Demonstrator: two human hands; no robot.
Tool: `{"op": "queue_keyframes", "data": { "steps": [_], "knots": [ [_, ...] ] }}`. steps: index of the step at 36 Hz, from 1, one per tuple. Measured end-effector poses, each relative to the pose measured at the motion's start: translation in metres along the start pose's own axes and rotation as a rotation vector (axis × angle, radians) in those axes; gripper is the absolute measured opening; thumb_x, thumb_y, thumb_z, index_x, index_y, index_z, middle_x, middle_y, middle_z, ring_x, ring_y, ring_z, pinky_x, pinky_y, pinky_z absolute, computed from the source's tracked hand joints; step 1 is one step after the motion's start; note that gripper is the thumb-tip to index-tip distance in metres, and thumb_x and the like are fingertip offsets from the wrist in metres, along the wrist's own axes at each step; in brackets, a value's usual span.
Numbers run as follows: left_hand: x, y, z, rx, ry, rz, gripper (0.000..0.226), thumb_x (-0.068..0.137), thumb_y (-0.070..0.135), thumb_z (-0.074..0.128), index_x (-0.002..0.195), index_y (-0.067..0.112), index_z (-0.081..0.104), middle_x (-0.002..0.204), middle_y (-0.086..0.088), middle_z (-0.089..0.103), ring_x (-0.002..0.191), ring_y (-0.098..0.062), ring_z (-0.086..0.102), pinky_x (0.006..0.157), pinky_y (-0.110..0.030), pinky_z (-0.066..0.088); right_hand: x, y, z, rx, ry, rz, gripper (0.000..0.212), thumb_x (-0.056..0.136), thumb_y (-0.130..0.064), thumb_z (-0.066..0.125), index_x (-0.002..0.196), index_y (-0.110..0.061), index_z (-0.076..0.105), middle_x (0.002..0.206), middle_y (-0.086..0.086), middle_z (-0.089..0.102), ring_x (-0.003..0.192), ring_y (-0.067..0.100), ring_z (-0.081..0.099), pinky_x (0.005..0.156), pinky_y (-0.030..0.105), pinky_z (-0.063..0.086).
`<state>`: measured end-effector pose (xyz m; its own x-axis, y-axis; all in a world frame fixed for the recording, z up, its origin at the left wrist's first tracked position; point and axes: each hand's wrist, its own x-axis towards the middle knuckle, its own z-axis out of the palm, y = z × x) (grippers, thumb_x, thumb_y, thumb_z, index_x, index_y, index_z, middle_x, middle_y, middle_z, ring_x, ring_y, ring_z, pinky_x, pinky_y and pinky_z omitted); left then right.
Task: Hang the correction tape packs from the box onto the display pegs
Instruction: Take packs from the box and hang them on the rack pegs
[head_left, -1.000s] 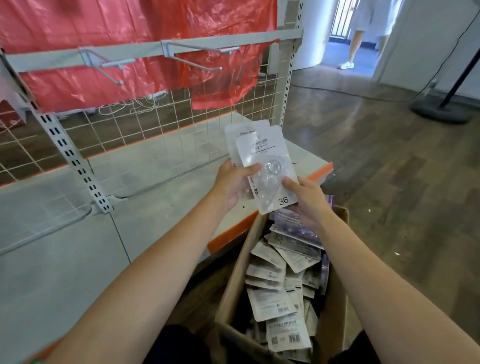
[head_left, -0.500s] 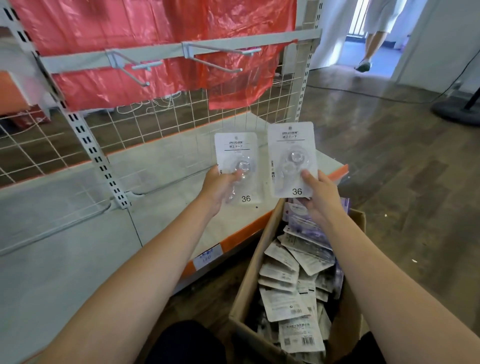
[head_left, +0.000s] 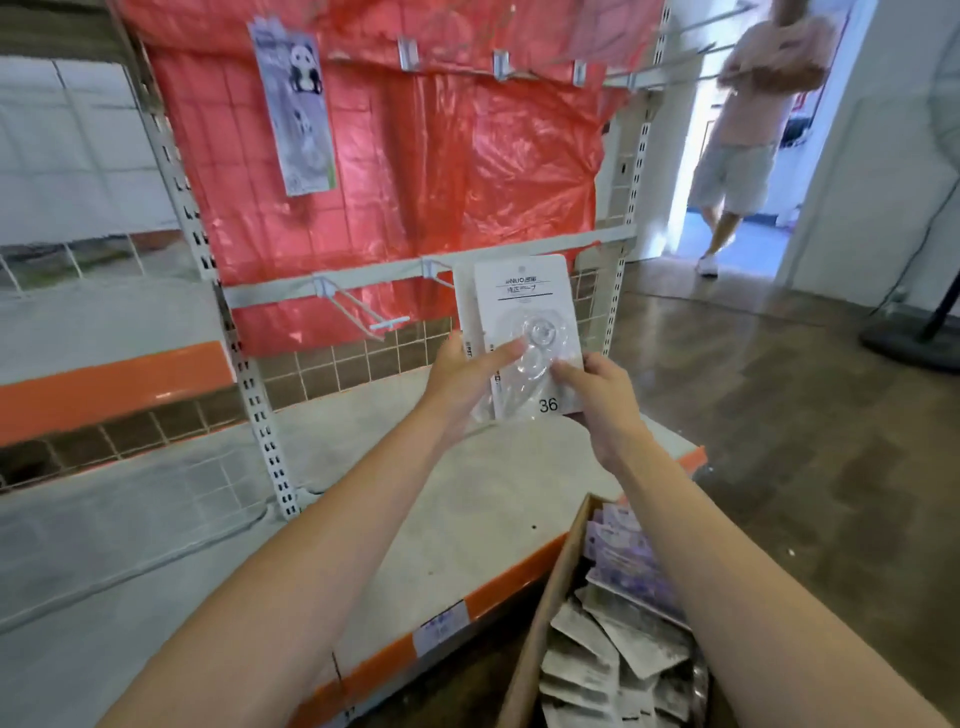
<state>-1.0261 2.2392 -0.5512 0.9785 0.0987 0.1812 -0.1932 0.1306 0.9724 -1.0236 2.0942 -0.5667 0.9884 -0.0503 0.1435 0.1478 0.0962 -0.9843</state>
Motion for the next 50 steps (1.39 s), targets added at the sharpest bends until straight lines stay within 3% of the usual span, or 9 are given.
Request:
{"op": "queue_keyframes", "data": {
  "steps": [9,13,19,23,32,42,45,47,50],
  "knots": [
    [0.014,0.085,-0.025,0.024,0.128,0.161,0.052,0.072,0.012,0.082,0.118,0.007,0.057,0.107,-0.008,0.071,0.096,-0.024,0.069,0.081,-0.04,0.057,0.018,-0.085,0.044,-0.034,-0.166,-0.096,0.012,0.08,-0.023,0.063,0.091,-0.02,0.057,0.094,0.003,0.061,0.078,0.016,0.057,0.06,0.026,0.041],
    [0.013,0.112,-0.038,0.034,0.17,0.188,0.05,0.072,0.009,0.082,0.115,0.009,0.058,0.106,-0.008,0.071,0.093,-0.023,0.07,0.082,-0.04,0.058,0.018,-0.111,0.061,-0.133,-0.275,-0.19,0.03,0.083,-0.025,0.072,0.107,-0.009,0.063,0.099,0.007,0.071,0.085,0.021,0.069,0.071,0.032,0.055],
    [0.015,0.151,-0.054,0.124,0.158,0.275,0.055,0.071,0.015,0.083,0.12,0.011,0.059,0.107,-0.002,0.071,0.096,-0.017,0.069,0.072,-0.026,0.054,0.021,-0.147,0.08,-0.184,-0.296,-0.27,0.01,0.085,-0.021,0.072,0.083,-0.016,0.063,0.075,-0.003,0.069,0.061,0.006,0.067,0.056,0.018,0.054],
    [0.015,0.175,-0.047,0.154,0.151,0.313,0.071,0.064,0.032,0.087,0.124,0.011,0.054,0.113,-0.001,0.067,0.101,-0.018,0.066,0.079,-0.032,0.054,0.027,-0.166,0.083,-0.199,-0.238,-0.302,0.021,0.081,-0.029,0.075,0.089,-0.017,0.06,0.092,0.003,0.07,0.082,0.018,0.067,0.077,0.034,0.055],
    [0.025,0.216,-0.011,0.208,0.042,0.385,0.025,0.085,0.009,0.069,0.103,0.016,0.053,0.085,0.008,0.06,0.069,0.0,0.055,0.048,-0.009,0.042,0.033,-0.214,0.05,-0.217,-0.151,-0.34,0.036,0.079,-0.034,0.076,0.104,-0.01,0.066,0.106,0.012,0.071,0.099,0.032,0.067,0.094,0.051,0.051],
    [0.042,0.191,0.022,0.17,0.079,0.39,0.037,0.081,0.007,0.073,0.113,0.009,0.054,0.1,-0.002,0.065,0.084,-0.014,0.062,0.065,-0.021,0.05,0.047,-0.198,0.018,-0.152,-0.057,-0.296,0.031,0.08,-0.03,0.076,0.099,-0.01,0.064,0.109,0.018,0.069,0.102,0.037,0.066,0.094,0.054,0.05],
    [0.054,0.172,0.026,0.171,0.097,0.347,0.036,0.079,0.009,0.075,0.108,0.013,0.054,0.099,-0.004,0.066,0.089,-0.018,0.065,0.074,-0.027,0.055,0.064,-0.178,0.011,-0.174,-0.045,-0.226,0.071,0.055,-0.055,0.083,0.106,-0.011,0.063,0.111,0.015,0.068,0.101,0.034,0.066,0.093,0.052,0.051],
    [0.061,0.159,0.028,0.17,0.104,0.305,0.032,0.081,0.008,0.073,0.106,0.013,0.054,0.09,0.002,0.065,0.079,-0.011,0.063,0.061,-0.014,0.052,0.083,-0.161,0.004,-0.147,-0.071,-0.17,0.101,0.032,-0.066,0.083,0.113,-0.01,0.061,0.111,0.011,0.068,0.1,0.03,0.067,0.092,0.05,0.052],
    [0.073,0.14,0.028,0.149,0.131,0.176,0.026,0.083,0.011,0.072,0.106,0.013,0.059,0.09,0.002,0.068,0.079,-0.012,0.065,0.061,-0.018,0.053,0.087,-0.149,0.0,-0.124,-0.114,-0.078,0.073,0.053,-0.049,0.088,0.109,-0.007,0.066,0.106,0.012,0.071,0.099,0.031,0.068,0.093,0.05,0.052]
  ]
}}
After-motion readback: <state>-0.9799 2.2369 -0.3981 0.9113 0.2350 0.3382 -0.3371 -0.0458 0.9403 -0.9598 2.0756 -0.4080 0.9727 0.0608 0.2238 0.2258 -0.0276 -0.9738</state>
